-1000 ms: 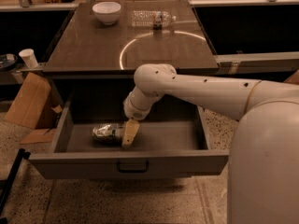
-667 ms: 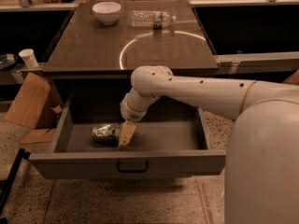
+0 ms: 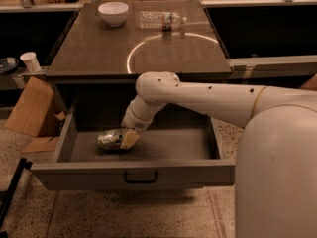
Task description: Pick 7up can from top drawer and place on counter
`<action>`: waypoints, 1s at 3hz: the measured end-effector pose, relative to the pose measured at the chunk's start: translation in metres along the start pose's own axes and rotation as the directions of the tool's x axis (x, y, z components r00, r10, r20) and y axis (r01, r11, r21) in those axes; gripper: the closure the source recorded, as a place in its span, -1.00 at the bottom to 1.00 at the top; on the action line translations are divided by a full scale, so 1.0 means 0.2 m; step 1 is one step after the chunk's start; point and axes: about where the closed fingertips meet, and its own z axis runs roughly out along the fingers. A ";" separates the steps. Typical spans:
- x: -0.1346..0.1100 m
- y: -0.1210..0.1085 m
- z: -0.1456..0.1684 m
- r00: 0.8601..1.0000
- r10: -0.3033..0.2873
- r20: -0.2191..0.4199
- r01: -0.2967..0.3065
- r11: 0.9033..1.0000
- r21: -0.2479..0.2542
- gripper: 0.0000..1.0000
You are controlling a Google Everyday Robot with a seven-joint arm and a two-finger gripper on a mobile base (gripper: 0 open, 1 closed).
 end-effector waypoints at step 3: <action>0.00 -0.13 -0.41 0.990 -0.034 0.139 0.012 0.988 0.153 1.00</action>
Offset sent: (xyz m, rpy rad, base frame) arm 0.0258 -0.0423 0.0744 0.1798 -0.1347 -0.0509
